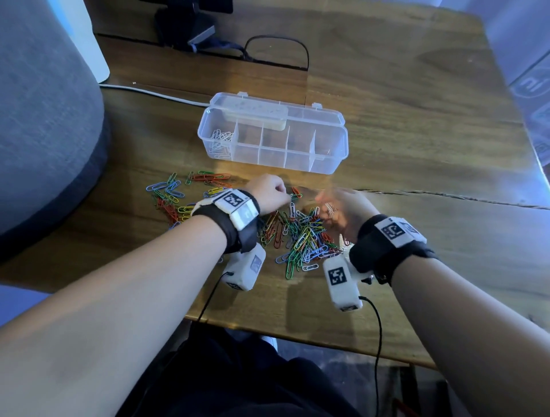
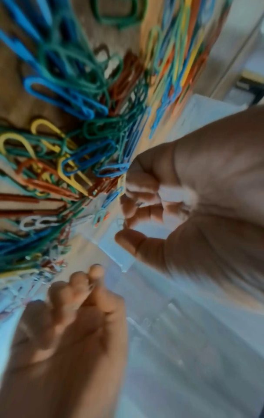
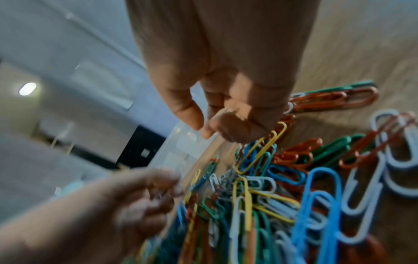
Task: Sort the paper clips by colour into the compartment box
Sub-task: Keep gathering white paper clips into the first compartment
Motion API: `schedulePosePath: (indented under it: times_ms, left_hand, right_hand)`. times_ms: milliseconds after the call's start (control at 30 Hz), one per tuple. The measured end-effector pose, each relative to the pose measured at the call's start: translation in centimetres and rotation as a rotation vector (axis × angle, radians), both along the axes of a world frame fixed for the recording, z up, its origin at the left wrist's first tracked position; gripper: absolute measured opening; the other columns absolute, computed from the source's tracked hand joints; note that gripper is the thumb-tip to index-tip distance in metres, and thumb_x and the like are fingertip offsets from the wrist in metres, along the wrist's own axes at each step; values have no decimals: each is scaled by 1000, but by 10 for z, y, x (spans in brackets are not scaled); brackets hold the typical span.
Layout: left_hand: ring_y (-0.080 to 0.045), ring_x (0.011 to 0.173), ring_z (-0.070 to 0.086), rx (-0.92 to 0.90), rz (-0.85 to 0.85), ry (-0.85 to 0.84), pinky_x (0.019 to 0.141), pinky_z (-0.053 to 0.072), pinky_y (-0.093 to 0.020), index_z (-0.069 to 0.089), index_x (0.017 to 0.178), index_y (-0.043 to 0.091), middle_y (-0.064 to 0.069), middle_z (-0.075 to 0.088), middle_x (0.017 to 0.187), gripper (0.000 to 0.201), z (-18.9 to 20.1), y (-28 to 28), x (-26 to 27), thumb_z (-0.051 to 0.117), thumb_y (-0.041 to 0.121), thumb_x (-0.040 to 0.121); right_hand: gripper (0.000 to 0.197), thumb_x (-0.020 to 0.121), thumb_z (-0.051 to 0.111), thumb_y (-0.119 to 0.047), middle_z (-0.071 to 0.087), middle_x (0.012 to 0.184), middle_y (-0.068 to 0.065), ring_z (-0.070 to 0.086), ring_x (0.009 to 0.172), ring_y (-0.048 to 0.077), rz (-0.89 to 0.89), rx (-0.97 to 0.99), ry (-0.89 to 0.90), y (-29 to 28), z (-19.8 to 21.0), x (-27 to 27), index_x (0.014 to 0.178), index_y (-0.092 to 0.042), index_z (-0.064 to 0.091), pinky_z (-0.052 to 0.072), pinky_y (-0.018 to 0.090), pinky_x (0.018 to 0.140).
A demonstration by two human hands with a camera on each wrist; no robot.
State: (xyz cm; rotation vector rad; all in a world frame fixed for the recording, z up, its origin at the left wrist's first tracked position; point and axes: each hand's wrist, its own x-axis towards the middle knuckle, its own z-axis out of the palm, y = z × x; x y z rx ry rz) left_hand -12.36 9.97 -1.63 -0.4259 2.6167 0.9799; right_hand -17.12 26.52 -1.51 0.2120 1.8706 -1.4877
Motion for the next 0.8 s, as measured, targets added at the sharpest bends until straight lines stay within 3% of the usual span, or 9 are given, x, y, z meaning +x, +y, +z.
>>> schedulePosePath:
  times_ms: [67,133,200,333,467,533,600,667,800]
  left_hand:
    - [-9,69,50,144,29,7,57,36,-22,53,72,23,5,58,79,17,1,-5,6,59,22,88]
    - [-6,67,52,348,136,15,57,39,-21,54,76,21,5,61,77,15,-1,-9,12,59,15,88]
    - [-7,64,53,477,230,30,52,38,-19,55,79,19,2,61,72,17,-2,-12,17,56,6,89]
    - [-11,53,36,614,322,17,43,29,-16,64,97,9,-2,49,65,26,-2,-18,25,43,-5,89]
    - [-10,50,33,771,428,37,38,25,-15,64,80,7,-2,41,60,29,3,-25,33,40,-3,92]
    - [-9,49,38,831,478,50,39,29,-15,62,77,7,-1,43,61,26,6,-31,37,43,1,94]
    - [-5,44,47,938,558,54,40,39,-14,60,77,7,0,50,58,24,9,-38,41,44,3,95]
    - [-4,45,58,1120,670,55,45,50,-15,60,81,6,1,61,55,23,16,-45,45,43,4,97]
    - [-14,67,71,1422,756,78,67,58,-27,62,94,0,-10,72,76,31,31,-63,54,38,19,100]
  right_hand:
    - [14,85,55,-11,48,62,6,42,46,15,308,326,338,-7,-1,2,77,-2,62,33,21,42]
    - [18,87,59,-18,57,74,7,51,62,18,573,612,571,-18,-2,7,83,-2,65,39,23,53]
    - [13,88,58,-22,60,88,7,58,79,23,685,788,627,-28,-7,8,86,-10,62,44,26,65]
    - [19,86,55,-17,56,83,9,53,76,27,705,858,599,-41,-12,6,68,-13,49,42,29,66]
    - [13,85,59,-14,53,67,5,46,64,21,587,647,474,-36,-2,-1,73,-11,57,39,26,61]
    - [8,84,59,-6,51,57,2,41,52,17,290,315,232,-33,6,0,76,-7,59,36,25,54]
    - [7,85,54,4,54,69,9,52,59,20,8,-50,-47,-30,17,4,79,0,57,48,27,58]
    - [11,81,54,12,55,83,14,60,76,26,-127,-328,-204,-29,26,10,76,3,55,57,30,65]
    - [14,80,55,15,57,91,14,64,83,26,-113,-430,-267,-39,41,17,88,4,57,58,27,64]
